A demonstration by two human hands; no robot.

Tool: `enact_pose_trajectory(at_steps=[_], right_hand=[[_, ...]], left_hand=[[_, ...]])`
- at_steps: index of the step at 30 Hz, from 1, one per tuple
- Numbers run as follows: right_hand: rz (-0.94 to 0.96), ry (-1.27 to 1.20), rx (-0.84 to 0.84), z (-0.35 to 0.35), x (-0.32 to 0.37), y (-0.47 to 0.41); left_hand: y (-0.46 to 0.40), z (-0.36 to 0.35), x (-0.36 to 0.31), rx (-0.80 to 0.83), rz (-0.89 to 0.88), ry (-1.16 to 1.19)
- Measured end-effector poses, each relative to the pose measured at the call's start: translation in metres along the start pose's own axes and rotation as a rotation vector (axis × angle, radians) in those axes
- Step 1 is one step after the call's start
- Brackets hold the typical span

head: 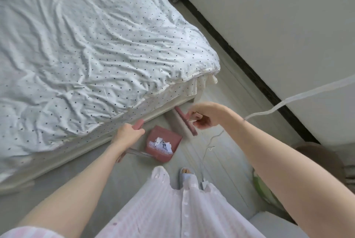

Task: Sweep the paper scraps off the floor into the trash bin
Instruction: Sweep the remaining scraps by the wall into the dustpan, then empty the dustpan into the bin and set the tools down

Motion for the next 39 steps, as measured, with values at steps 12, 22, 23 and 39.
enact_pose_trajectory(at_steps=[12,22,23,39], right_hand=[[0.401,-0.119,0.389,-0.149,0.091,-0.001],[1.128,1.224,0.126,-0.383,0.109,0.049],[1.203,1.18,0.148,-0.417,0.11,0.059],[1.113,0.273,0.695,-0.805,0.183,0.15]], left_hand=[[0.045,0.069,0.163,-0.171,0.378,0.725],[0.129,0.145,0.323,-0.413,0.394,1.26],[0.138,0.159,0.344,-0.454,0.387,1.308],[0.185,0.338,0.605,-0.749,0.369,1.448]])
Point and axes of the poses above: each hand's wrist, its own y-axis away from the middle knuckle, its own z-axis out of the back of the hand, x = y × z, the point moved 1 cm from there along -y, towards the middle knuckle, and after that the axes turned 12 degrees about z, right-handed, at the moved point
